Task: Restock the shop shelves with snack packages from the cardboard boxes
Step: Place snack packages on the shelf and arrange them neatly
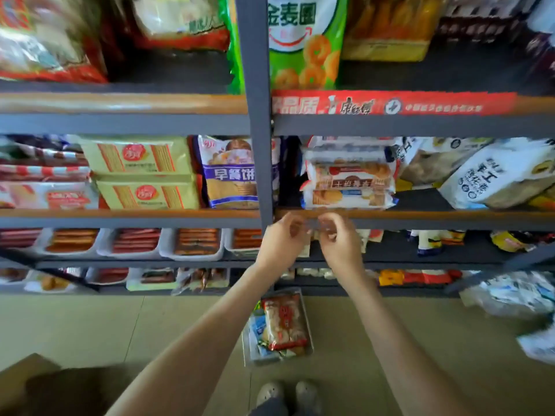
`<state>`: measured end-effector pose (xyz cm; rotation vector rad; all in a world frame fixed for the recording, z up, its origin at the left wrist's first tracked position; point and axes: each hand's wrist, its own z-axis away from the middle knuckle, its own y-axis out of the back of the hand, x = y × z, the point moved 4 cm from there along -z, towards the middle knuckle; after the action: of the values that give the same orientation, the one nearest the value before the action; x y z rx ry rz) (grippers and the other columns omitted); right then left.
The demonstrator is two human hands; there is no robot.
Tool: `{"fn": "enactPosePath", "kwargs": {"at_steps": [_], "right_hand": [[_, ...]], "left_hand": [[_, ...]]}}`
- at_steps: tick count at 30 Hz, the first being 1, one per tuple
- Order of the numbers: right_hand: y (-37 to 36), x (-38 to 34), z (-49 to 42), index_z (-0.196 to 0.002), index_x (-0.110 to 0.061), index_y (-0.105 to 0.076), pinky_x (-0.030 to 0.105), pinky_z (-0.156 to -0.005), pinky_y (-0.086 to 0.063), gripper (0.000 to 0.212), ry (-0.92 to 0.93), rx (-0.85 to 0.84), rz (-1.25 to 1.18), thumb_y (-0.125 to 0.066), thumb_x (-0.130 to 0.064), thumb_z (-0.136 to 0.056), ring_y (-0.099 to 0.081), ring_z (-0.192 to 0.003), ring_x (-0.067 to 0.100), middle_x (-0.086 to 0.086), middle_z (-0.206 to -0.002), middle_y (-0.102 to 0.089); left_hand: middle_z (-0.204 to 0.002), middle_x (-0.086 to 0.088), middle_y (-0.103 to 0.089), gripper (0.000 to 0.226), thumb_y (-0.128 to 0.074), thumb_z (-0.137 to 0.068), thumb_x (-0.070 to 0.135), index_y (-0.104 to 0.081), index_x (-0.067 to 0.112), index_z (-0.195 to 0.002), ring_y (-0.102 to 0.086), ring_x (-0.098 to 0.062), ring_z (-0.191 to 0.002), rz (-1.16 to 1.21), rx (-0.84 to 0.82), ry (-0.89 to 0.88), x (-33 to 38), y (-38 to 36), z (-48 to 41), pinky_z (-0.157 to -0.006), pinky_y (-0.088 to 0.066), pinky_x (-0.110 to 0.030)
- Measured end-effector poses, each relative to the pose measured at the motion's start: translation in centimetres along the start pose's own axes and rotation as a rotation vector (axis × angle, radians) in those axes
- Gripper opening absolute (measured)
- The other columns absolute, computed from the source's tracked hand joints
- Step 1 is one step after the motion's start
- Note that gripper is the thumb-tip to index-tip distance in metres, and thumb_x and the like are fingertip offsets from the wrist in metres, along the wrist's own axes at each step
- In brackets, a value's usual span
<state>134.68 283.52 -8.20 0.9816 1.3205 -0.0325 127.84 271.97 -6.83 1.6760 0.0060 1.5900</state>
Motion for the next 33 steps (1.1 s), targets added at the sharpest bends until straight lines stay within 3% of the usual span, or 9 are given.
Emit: {"fn": "enactPosePath", "kwargs": {"at_steps": [3,11,14,16,20,22,26,30,33], "right_hand": [[-6.5,6.7,2.3,-0.114,-0.013,-0.059,0.023,-0.077,-0.042,0.022,-0.201,-0.172,0.044,-0.056,-0.009,-0.093,-0.056,-0.098,0.016,-0.002,-0.106,-0.055],[-24.4,28.8,7.9,-0.126,0.002,-0.043,0.009,-0.050,-0.037,0.037,-0.641,-0.423,0.043,-0.055,-0.004,-0.093,-0.049,-0.083,0.016,0.018,-0.110,-0.055],[-30.9,37.6,9.5,-0.139,0.001,-0.031,0.027,-0.071,-0.051,0.055,-0.773,-0.514,-0.001,-0.056,0.002,-0.090,-0.054,-0.104,0.024,0.022,-0.131,-0.050],[-34.5,42.8,10.0,-0.145,-0.003,-0.023,0.034,-0.095,-0.046,0.069,-0.809,-0.544,-0.003,-0.062,0.000,-0.088,-0.050,-0.122,0.031,0.018,-0.141,-0.042],[-39.3,50.7,10.1,-0.151,-0.009,-0.013,0.032,-0.097,-0.043,0.087,-0.814,-0.602,0.106,-0.070,-0.014,-0.085,-0.042,-0.131,0.028,0.011,-0.148,-0.035],[-41.0,53.9,10.0,-0.152,-0.013,-0.008,0.032,-0.093,-0.047,0.095,-0.807,-0.621,0.145,-0.073,-0.018,-0.083,-0.041,-0.133,0.027,0.011,-0.152,-0.031],[-42.7,58.0,10.2,-0.152,-0.017,0.004,0.041,-0.114,-0.022,0.106,-0.871,-0.674,0.021,-0.075,-0.027,-0.081,-0.022,-0.143,0.029,0.012,-0.158,-0.014],[-40.8,56.6,10.5,-0.151,-0.017,-0.009,0.037,-0.111,-0.022,0.092,-0.896,-0.680,-0.034,-0.070,-0.031,-0.084,-0.024,-0.142,0.028,0.010,-0.157,-0.018],[-37.9,52.5,11.0,-0.148,-0.020,-0.014,0.040,-0.111,-0.028,0.091,-0.902,-0.728,-0.060,-0.074,-0.033,-0.080,-0.034,-0.135,0.030,0.011,-0.150,-0.031]], "left_hand": [[-0.094,-0.003,-0.067,0.018,-0.050,-0.096,0.019,-0.060,0.014,-0.110,-0.060,-0.021,-0.078,-0.077,-0.024,0.253,-10.9,-1.5,1.5,-0.060,-0.044,-0.028],[-0.113,-0.009,-0.068,0.027,-0.046,-0.094,0.018,-0.055,0.016,-0.119,-0.064,-0.031,-0.098,-0.268,-0.134,0.602,-40.7,-9.9,5.0,-0.078,-0.046,-0.031],[-0.114,-0.005,-0.069,0.032,-0.048,-0.093,0.026,-0.052,0.021,-0.125,-0.065,-0.026,-0.100,-0.251,-0.258,0.658,-50.1,-16.4,5.6,-0.083,-0.046,-0.028],[-0.107,-0.008,-0.071,0.037,-0.053,-0.092,0.028,-0.048,0.026,-0.129,-0.066,-0.026,-0.096,-0.195,-0.292,0.691,-55.1,-20.7,5.3,-0.080,-0.048,-0.027],[-0.133,-0.008,-0.057,0.056,-0.062,-0.089,0.020,-0.042,0.023,-0.141,-0.059,-0.024,-0.112,-0.020,-0.365,0.667,-63.3,-29.7,3.0,-0.090,-0.045,-0.022],[-0.142,-0.009,-0.048,0.073,-0.071,-0.084,0.022,-0.033,0.017,-0.146,-0.053,-0.026,-0.123,0.129,-0.374,0.648,-66.0,-33.2,1.6,-0.101,-0.044,-0.032],[-0.129,-0.006,-0.056,0.093,-0.079,-0.068,0.041,-0.031,0.020,-0.144,-0.057,-0.029,-0.117,0.284,-0.315,0.709,-68.0,-36.7,-0.2,-0.096,-0.048,-0.038],[-0.096,-0.006,-0.066,0.048,-0.081,-0.068,0.028,-0.055,0.020,-0.107,-0.066,-0.020,-0.080,0.438,-0.269,0.751,-65.4,-36.2,0.1,-0.072,-0.058,-0.041],[-0.101,-0.007,-0.058,0.047,-0.071,-0.082,0.006,-0.042,0.017,-0.117,-0.060,-0.011,-0.072,0.579,-0.292,0.786,-60.7,-32.9,1.2,-0.052,-0.050,-0.021]]}}
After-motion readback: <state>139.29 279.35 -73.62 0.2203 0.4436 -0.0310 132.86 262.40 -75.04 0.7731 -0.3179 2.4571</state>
